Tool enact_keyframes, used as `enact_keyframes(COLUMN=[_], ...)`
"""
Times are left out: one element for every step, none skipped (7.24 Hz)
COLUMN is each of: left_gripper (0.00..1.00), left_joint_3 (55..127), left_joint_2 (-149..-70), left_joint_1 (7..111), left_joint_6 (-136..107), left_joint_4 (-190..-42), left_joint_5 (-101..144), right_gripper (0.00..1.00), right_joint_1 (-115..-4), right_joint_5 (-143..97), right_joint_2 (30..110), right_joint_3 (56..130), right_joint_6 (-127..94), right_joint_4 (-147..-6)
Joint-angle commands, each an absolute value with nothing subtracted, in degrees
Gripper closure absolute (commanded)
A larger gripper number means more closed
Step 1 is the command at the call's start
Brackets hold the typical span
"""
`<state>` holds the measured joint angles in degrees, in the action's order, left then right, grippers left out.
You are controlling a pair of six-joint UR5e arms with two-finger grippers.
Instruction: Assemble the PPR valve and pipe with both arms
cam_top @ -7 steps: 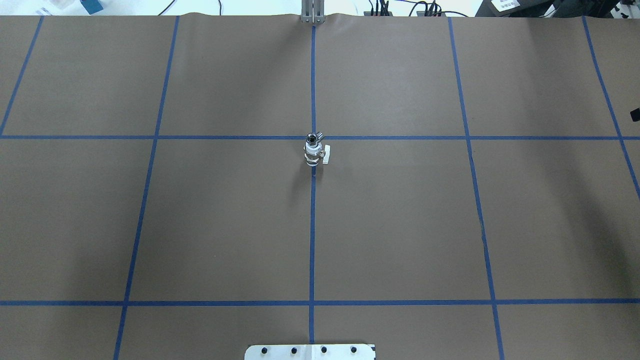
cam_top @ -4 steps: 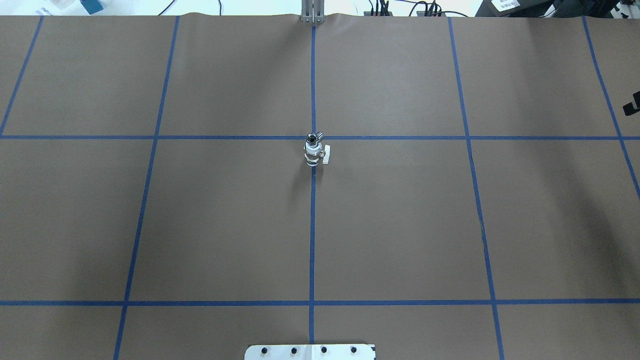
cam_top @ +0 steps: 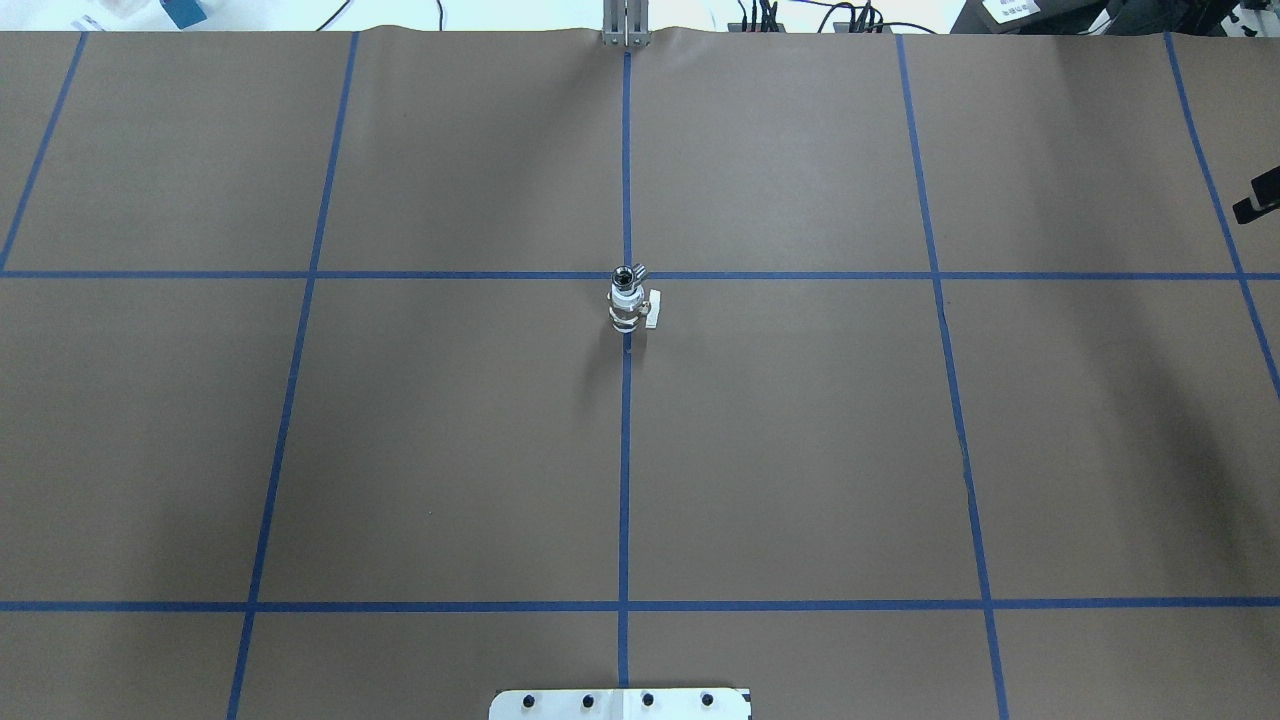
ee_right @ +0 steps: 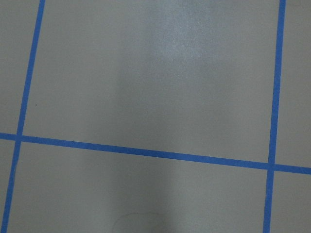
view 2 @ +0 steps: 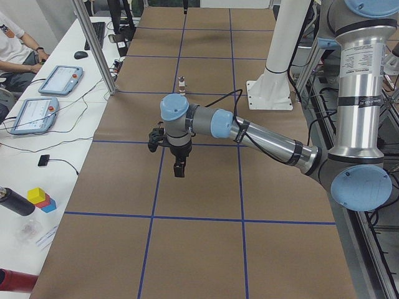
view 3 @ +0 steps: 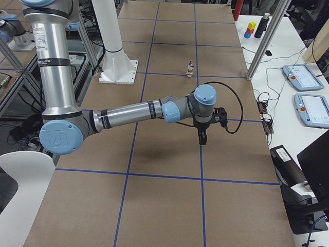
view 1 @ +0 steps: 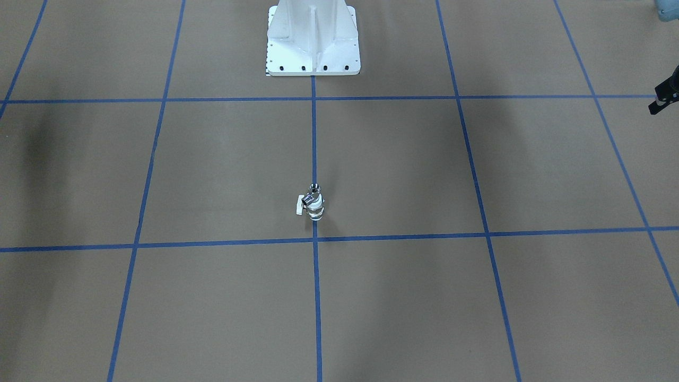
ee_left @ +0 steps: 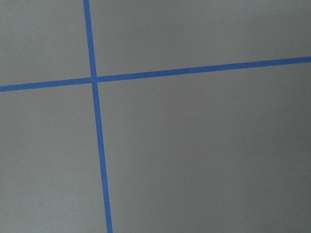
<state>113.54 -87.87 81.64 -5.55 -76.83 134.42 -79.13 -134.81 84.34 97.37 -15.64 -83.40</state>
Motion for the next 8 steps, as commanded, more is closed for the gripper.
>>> enact_keyframes(left_gripper=[0.01,0.01,0.01,0.00,0.01,0.00,0.00,0.01], left_joint_3=[113.90,113.82,113.38,113.29,113.20,113.29,113.29,113.20], left_joint_2=[-88.50,-88.51,-88.59,-88.59,-88.68,-88.77,-88.77,-88.86], left_joint_1=[81.65,81.65,81.48,81.47,81.47,81.47,81.39,81.39], left_joint_6=[-5.45,-5.45,-5.45,-5.45,-5.54,-5.62,-5.62,-5.62], left_joint_4=[-77.16,-77.17,-77.17,-77.17,-77.17,-77.17,-77.17,-77.17], left_joint_5=[134.12,133.86,133.86,133.77,133.86,133.86,133.86,133.86], right_gripper=[0.00,0.00,0.00,0.00,0.00,0.00,0.00,0.00], right_joint_1=[-79.10,-79.10,-79.10,-79.01,-78.75,-78.75,-78.75,-78.66], right_joint_5=[-134.74,-134.74,-134.65,-134.74,-134.74,-134.82,-134.82,-134.82], right_joint_2=[84.20,84.11,84.11,84.02,84.02,84.02,83.85,83.85], right_joint_3=[97.38,97.21,97.12,97.12,97.21,97.47,97.47,97.56], right_joint_6=[-15.64,-15.64,-15.64,-15.64,-15.64,-15.64,-15.64,-15.64], right_joint_4=[-83.32,-83.32,-83.41,-83.41,-83.41,-83.41,-83.41,-83.41])
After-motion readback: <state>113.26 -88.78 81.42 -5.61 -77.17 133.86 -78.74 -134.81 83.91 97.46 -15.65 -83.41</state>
